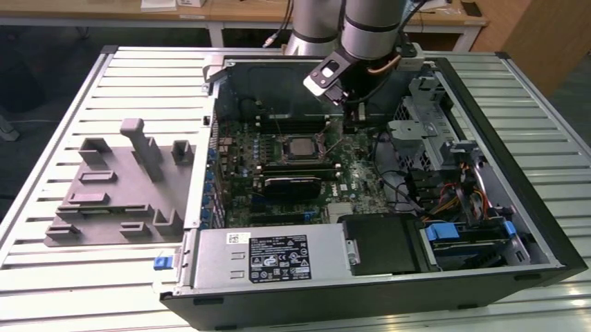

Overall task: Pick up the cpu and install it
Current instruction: 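Close the cpu cover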

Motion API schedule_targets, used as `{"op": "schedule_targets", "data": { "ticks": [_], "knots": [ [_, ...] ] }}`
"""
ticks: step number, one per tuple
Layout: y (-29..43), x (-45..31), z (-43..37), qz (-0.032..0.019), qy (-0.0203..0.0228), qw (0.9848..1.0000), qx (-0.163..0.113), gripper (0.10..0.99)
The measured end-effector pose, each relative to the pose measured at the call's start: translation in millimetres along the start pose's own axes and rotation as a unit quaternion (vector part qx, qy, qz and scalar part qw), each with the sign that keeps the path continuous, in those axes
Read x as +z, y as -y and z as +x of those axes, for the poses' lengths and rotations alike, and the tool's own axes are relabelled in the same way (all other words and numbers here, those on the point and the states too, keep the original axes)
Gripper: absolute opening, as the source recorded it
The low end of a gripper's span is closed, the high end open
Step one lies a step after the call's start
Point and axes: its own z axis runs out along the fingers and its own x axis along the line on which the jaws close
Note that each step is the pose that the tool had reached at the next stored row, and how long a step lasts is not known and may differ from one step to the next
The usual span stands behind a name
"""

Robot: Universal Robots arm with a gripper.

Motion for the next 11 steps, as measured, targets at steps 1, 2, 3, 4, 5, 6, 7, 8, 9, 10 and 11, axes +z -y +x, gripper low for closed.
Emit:
{"op": "schedule_targets", "data": {
  "ticks": [1,2,3,4,5,6,7,8,9,10,11],
  "knots": [
    [2.0,-0.1,-0.1,0.0000,-0.0001,1.0000,0.000,0.106],
    [4.3,-0.2,-0.1,0.0000,-0.0002,1.0000,0.000,0.106],
    [6.3,-0.3,-0.2,0.0000,-0.0004,1.0000,0.000,0.106],
    [8.5,-0.3,-0.2,0.0000,-0.0006,1.0000,0.000,0.106],
    [10.7,-0.4,-0.2,0.0000,-0.0008,1.0000,0.000,0.106],
    [13.0,-0.4,-0.2,0.0000,-0.0012,1.0000,0.000,0.106],
    [15.3,-0.5,-0.3,0.0000,-0.0014,1.0000,0.000,0.106],
    [17.6,-0.6,-0.4,0.0000,-0.0016,1.0000,0.000,0.106],
    [20.1,-0.7,-0.4,0.0000,-0.0016,1.0000,0.000,0.106],
    [22.3,-0.8,-0.5,0.0000,-0.0017,1.0000,0.000,0.106],
    [24.5,-0.9,-0.5,0.0000,-0.0017,1.0000,0.000,0.106]
  ]
}}
